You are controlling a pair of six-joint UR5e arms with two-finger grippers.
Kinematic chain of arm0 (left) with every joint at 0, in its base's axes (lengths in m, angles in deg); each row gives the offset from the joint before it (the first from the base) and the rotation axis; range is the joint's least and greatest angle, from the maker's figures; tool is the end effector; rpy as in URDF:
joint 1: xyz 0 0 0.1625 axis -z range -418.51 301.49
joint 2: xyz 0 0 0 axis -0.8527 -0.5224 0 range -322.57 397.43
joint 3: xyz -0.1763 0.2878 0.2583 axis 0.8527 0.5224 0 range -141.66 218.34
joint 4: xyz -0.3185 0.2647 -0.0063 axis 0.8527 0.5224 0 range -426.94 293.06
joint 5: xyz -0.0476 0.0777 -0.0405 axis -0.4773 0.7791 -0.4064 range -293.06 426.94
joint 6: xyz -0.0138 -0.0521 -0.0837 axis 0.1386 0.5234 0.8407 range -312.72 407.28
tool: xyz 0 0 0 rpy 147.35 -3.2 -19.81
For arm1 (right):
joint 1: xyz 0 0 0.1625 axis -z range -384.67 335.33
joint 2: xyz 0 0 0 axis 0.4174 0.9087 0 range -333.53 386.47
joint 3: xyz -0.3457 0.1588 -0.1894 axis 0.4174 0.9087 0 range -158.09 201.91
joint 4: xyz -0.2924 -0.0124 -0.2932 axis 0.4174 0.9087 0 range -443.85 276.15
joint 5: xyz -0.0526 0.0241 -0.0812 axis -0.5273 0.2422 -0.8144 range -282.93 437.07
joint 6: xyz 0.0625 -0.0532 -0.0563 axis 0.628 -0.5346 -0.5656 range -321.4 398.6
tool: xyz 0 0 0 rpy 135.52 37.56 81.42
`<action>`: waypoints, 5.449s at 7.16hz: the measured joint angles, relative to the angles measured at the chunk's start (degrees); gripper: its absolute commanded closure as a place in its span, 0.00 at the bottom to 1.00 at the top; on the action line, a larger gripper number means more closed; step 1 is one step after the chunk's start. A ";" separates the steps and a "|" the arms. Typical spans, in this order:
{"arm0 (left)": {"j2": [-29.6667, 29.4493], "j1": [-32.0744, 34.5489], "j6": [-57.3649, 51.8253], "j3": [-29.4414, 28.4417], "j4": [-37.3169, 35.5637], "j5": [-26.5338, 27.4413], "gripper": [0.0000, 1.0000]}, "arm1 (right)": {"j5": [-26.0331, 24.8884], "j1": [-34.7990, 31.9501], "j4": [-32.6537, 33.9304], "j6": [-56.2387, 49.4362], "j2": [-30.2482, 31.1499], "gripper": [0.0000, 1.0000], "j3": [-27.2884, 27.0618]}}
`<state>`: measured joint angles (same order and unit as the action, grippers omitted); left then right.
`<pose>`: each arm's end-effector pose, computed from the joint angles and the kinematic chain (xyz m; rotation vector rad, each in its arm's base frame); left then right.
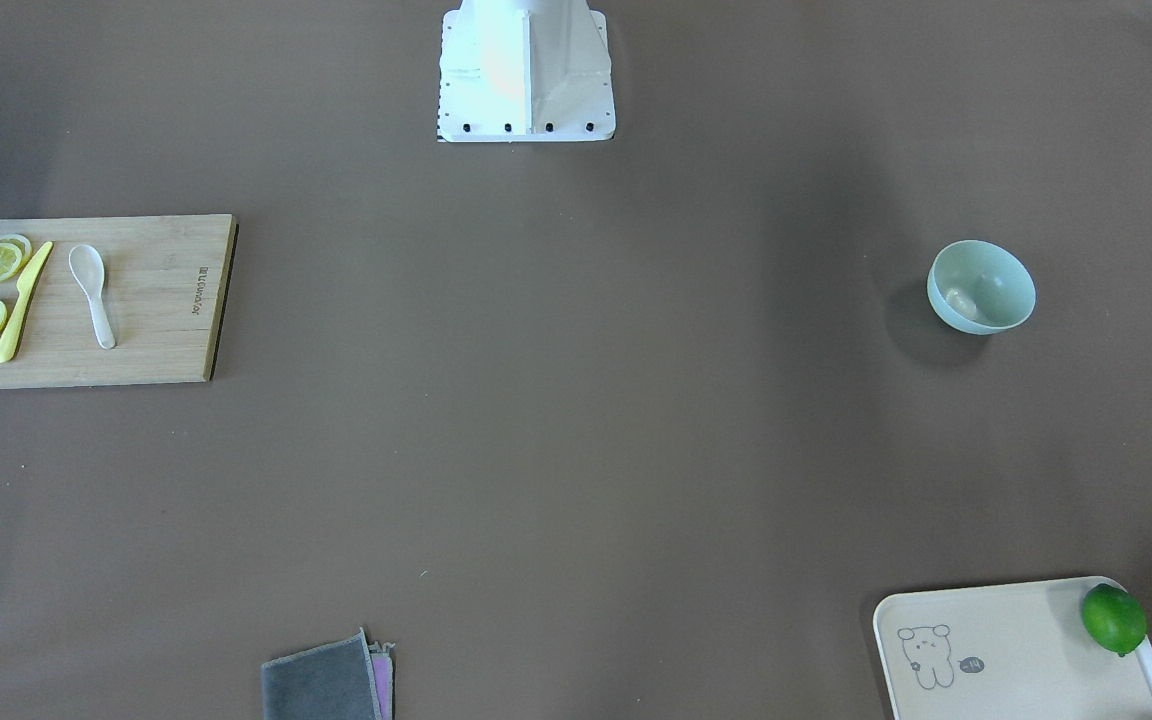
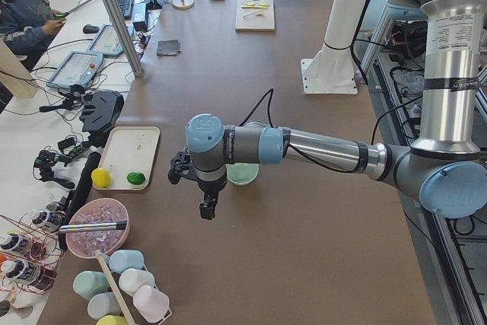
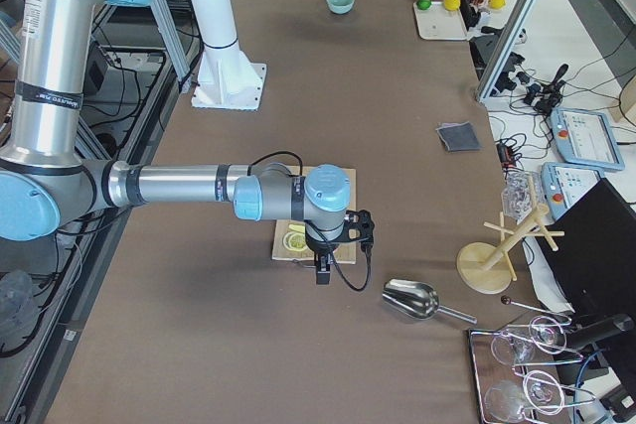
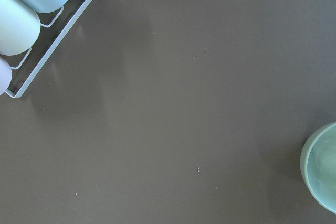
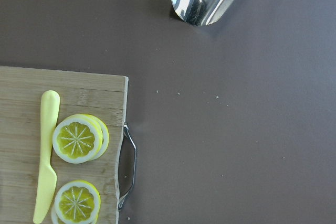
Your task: Place spoon in bowl
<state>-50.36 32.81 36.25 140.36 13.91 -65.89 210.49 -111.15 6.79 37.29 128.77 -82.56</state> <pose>-0.0764 -0.4689 0.5923 0.0912 0.7430 0.1658 0.0401 -0.4062 0.6325 0.0109 -0.7583 -0.0904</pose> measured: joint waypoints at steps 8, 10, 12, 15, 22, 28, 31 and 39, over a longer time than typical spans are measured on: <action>1.21 0.09 -0.05 0.54 1.37 -0.23 0.02 | -0.30 -0.01 -2.47 0.03 0.36 0.00 0.21; 1.24 0.09 -0.19 0.72 1.95 -0.31 0.02 | 0.14 -0.04 -2.66 0.09 0.51 0.00 -0.29; 1.29 0.09 -0.33 1.02 2.86 -0.34 0.02 | 0.61 -0.04 -2.74 0.07 0.74 0.00 -1.10; 1.97 0.01 -0.03 1.07 5.50 -0.32 0.02 | 0.54 0.00 -2.83 -0.31 0.63 0.00 -1.52; 2.00 -0.41 0.02 0.67 9.01 -0.84 0.03 | 1.51 0.03 -7.28 -0.20 1.54 0.00 -1.83; 2.46 -17.09 24.07 -8.95 31.69 -4.31 0.07 | 5.32 0.95 -9.92 0.88 1.16 0.00 -1.78; 2.62 -22.67 30.80 -11.46 40.07 -2.08 0.07 | 5.53 1.27 -11.68 0.94 1.49 0.00 -1.81; 2.39 -31.08 31.41 -11.27 44.67 -0.39 1.00 | 5.43 2.48 -11.72 0.88 1.50 0.00 -1.65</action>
<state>-47.97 1.73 67.67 129.08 58.59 -66.29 215.92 -108.67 -4.92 38.16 130.27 -84.20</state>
